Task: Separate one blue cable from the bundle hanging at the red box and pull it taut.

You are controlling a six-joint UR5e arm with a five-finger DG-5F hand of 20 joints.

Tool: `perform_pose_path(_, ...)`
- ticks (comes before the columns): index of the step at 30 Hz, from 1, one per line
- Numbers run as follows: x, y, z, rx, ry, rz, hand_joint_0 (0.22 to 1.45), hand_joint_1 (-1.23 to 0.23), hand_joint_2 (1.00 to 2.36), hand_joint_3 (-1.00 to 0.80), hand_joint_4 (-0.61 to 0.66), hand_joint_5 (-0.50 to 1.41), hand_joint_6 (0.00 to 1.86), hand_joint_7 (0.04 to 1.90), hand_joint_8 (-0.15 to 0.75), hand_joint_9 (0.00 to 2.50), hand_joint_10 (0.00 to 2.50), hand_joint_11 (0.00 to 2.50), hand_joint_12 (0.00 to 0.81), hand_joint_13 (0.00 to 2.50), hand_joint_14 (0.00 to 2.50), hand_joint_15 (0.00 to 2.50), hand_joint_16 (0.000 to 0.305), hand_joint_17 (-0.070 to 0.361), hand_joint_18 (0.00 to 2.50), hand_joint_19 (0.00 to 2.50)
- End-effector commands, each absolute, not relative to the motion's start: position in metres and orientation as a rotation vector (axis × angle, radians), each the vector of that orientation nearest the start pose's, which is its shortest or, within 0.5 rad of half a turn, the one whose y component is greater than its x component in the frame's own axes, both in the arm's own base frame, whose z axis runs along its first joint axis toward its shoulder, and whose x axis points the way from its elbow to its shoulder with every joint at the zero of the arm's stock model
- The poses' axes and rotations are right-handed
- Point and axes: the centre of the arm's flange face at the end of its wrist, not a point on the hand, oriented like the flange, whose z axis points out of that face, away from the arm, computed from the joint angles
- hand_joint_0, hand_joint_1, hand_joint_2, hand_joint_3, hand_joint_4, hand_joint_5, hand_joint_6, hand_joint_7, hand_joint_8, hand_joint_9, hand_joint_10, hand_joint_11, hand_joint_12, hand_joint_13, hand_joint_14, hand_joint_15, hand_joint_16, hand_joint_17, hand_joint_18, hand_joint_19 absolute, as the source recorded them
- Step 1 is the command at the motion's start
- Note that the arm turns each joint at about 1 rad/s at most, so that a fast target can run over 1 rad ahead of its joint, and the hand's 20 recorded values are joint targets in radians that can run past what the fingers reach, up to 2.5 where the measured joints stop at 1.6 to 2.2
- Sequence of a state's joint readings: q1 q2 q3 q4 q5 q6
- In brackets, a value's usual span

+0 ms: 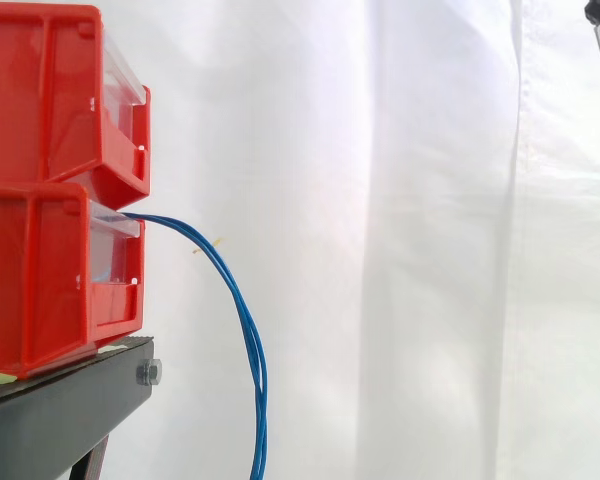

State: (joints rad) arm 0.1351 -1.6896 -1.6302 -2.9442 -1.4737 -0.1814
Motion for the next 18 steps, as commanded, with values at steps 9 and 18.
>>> perform_pose_path(9, 0.558, -0.065, 0.420, 1.081, 1.212, 1.141, 0.49, -0.64, 1.00, -0.50, 0.18, -0.26, 0.50, 0.77, 0.264, 0.40, 0.01, 0.28, 0.333, 0.45, 0.01, 0.21, 0.041, 0.093, 0.36, 0.36)
perform_pose_path(18, 0.572, -0.052, 0.400, 1.106, 1.209, 1.126, 0.49, -0.64, 1.00, -0.50, 0.18, -0.26, 0.50, 0.77, 0.264, 0.40, 0.01, 0.28, 0.331, 0.46, 0.01, 0.21, 0.042, 0.094, 0.36, 0.36)
